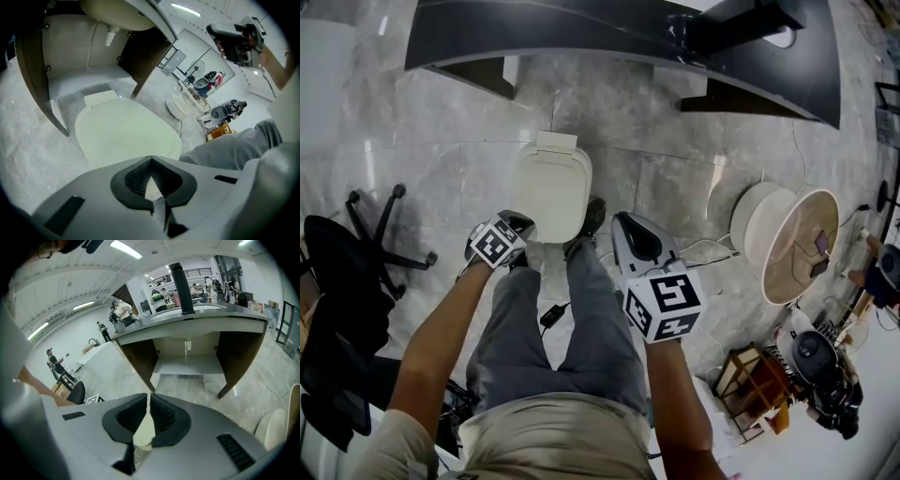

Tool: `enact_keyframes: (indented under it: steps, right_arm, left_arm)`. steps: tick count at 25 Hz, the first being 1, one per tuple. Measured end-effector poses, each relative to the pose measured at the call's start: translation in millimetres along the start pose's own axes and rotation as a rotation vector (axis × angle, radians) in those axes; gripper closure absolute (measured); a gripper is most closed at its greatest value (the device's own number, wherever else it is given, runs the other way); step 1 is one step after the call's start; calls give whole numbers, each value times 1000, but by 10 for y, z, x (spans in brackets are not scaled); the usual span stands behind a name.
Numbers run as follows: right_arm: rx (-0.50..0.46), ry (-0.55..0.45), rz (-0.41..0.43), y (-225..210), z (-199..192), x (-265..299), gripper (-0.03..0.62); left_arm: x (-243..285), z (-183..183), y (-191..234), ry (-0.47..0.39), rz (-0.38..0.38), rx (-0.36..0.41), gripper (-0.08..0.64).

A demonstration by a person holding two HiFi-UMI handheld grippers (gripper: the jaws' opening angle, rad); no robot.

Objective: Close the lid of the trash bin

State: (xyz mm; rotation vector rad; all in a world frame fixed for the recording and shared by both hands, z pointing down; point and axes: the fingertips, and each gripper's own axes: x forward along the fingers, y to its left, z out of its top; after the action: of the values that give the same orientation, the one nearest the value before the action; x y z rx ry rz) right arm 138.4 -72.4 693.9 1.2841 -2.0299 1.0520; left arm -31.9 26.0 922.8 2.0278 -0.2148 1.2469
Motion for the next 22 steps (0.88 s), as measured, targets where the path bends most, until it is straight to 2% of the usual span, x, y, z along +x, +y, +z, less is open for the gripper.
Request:
enact_keyframes:
  steps: [12,17,22]
  right_arm:
    - [2,42,3,-172,-200,242,565]
    - [5,47,-4,-220,-218,272,565]
    - [13,48,-3,-232,-262,310,565]
  left_arm:
    - [483,-233,183,93,-5,-6,546]
    - [539,-220,210,92,-19,20,546]
    - [546,-223,194,129,-27,48,546]
